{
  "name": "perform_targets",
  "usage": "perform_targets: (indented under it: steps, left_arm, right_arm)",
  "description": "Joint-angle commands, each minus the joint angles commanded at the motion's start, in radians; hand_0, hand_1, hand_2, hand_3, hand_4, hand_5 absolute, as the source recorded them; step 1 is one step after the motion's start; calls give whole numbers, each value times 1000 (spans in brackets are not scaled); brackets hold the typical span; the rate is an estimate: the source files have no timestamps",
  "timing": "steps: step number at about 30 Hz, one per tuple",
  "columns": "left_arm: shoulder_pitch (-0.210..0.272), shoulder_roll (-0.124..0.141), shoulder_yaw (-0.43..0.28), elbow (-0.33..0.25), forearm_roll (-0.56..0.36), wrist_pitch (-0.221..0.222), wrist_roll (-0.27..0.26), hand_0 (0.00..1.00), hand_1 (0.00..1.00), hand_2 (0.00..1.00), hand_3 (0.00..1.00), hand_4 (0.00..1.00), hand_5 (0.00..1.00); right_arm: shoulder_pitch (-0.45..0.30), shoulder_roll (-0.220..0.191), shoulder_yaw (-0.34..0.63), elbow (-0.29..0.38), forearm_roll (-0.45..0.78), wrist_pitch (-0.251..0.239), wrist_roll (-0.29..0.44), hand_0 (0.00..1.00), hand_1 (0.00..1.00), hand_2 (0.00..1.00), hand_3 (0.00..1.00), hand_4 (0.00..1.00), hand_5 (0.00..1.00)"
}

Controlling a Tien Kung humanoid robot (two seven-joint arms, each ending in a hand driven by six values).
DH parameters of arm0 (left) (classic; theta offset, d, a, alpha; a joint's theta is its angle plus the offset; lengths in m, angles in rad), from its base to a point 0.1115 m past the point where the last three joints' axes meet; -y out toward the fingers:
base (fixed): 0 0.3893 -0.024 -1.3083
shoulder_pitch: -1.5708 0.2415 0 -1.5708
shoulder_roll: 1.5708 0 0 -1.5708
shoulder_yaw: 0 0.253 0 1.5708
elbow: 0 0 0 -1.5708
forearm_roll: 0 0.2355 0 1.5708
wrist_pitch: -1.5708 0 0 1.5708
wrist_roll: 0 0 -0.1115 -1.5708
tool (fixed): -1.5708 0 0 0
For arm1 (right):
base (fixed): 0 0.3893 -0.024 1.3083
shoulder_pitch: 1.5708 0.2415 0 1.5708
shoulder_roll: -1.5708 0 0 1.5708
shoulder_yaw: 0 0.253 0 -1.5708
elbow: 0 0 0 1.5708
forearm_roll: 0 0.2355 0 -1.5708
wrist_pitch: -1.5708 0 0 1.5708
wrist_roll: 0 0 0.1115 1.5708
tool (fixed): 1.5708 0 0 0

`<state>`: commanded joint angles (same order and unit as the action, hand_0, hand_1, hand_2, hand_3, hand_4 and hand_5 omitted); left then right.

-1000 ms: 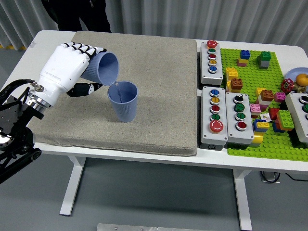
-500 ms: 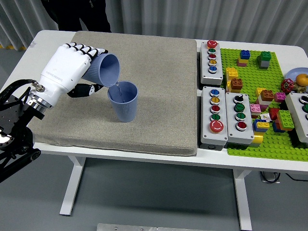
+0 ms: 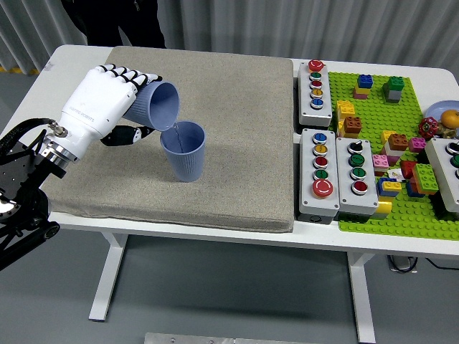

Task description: Pick cup pour cup place

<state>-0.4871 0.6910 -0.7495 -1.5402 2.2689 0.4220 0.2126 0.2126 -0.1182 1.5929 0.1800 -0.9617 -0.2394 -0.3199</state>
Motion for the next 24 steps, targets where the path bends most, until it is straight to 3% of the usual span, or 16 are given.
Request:
perform_targets:
  steps: [24]
  left_arm:
    - [-40,23,43,-16,0,-12,4,509,526,653,580,711,197]
  right_arm:
    - [7,1,-1,0,7,-3,2,703,632,561,574,2,77]
